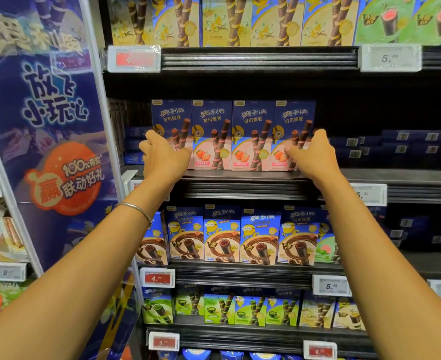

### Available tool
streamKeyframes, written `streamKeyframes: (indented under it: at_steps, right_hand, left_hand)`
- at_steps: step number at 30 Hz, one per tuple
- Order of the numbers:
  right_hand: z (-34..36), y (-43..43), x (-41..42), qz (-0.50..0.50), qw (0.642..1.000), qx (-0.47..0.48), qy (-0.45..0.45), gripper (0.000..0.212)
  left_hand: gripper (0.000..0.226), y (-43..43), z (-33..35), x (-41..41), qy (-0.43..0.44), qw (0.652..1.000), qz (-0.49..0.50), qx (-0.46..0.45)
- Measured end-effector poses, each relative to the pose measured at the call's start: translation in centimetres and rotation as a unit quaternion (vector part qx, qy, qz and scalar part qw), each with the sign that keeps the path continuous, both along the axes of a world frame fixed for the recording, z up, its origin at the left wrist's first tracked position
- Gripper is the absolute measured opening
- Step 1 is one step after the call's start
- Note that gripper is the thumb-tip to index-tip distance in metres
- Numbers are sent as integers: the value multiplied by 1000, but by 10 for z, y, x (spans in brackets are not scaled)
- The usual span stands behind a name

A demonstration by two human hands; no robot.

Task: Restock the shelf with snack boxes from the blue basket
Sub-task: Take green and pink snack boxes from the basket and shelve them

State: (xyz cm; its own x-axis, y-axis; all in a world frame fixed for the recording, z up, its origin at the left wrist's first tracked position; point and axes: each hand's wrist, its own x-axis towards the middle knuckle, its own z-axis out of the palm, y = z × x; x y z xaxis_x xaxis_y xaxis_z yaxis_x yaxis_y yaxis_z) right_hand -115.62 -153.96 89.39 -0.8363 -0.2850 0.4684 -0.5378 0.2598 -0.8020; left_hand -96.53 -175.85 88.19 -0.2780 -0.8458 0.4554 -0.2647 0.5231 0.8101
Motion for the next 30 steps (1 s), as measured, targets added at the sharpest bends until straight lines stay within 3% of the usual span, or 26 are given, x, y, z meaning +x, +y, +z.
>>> streamKeyframes:
  at_steps: [5,9,13,18,23,27,30]
  right_hand:
    - [0,3,2,2,1000,9,-6,49]
    - [2,10,5,9,1000,18,-21,58]
    - [-3,31,24,-3,999,-42,-9,71]
    - [-35,65,65,30,981,-189,20,46]
    - [-81,112,81,20,967,-255,-20,26]
    - [-148,169,83,20,973,-208,-102,22]
    - [-211,222,83,26,972,-145,-185,18]
  left_hand:
    - [79,1,3,1,24,1000,-6,13]
    - [100,9,6,9,81,996,-14,28]
    - [99,35,-2,19,140,989,-36,-38]
    - [77,90,-34,22,227,963,-114,-91]
    - [64,150,-103,28,178,963,-119,-164]
    - [57,217,-183,34,156,969,-165,-93]
    - [53,279,-245,37,124,970,-205,48]
